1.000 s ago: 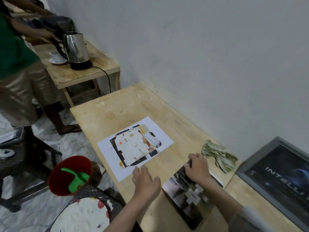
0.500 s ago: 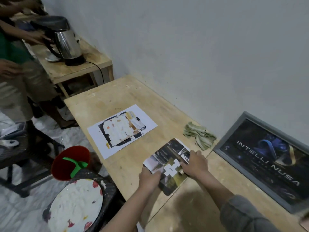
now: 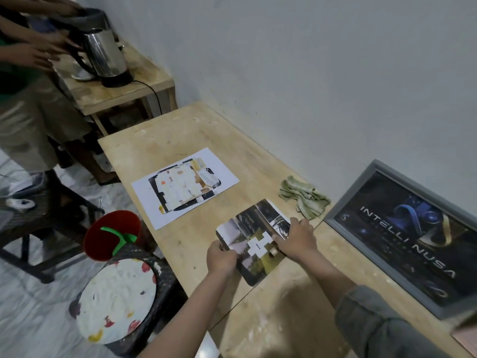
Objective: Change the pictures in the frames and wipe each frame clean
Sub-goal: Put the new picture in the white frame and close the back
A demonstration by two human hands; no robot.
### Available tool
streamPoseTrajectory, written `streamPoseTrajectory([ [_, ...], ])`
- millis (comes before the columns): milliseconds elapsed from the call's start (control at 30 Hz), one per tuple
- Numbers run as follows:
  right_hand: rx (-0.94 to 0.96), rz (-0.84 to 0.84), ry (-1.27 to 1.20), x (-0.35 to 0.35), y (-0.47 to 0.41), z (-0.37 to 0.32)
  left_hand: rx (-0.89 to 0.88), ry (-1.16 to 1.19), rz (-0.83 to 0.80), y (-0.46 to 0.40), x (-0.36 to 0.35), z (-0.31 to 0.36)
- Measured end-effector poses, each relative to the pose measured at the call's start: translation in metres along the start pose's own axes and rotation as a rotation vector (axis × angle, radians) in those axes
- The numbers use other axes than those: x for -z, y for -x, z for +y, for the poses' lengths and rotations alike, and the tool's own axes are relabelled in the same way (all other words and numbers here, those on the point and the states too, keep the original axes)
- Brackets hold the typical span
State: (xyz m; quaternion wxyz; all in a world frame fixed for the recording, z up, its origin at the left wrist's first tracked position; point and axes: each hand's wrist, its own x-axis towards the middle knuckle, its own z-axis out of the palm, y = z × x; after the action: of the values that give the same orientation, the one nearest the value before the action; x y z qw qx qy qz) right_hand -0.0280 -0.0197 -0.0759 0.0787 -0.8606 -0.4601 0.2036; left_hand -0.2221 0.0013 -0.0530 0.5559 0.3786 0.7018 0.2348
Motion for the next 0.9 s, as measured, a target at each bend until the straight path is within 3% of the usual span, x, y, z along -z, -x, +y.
streamPoseTrajectory([
  [167,-0.063,0.035,-0.616,0.018,0.004,0.008,-0.103,0.049,-0.068,-0.006,0.007,0.006],
  [267,-0.118,0.067,-0.780,0.035,0.012,0.009,-0.122,0.043,-0.116,-0.009,0.011,0.012],
  [467,-0.208,0.218,-0.882,0.057,0.060,0.035,-0.180,-0.060,-0.211,0.011,-0.008,0.024],
  [667,-0.468,0.450,-0.817,0.050,0.133,0.088,-0.264,-0.191,-0.507,0.067,-0.057,0.020],
  [800,-0.657,0.547,-0.811,0.043,0.193,0.116,-0.352,-0.295,-0.791,0.109,-0.083,0.009],
  [900,-0.799,0.630,-0.825,0.034,0.238,0.134,-0.374,-0.481,-0.870,0.114,-0.107,-0.023],
])
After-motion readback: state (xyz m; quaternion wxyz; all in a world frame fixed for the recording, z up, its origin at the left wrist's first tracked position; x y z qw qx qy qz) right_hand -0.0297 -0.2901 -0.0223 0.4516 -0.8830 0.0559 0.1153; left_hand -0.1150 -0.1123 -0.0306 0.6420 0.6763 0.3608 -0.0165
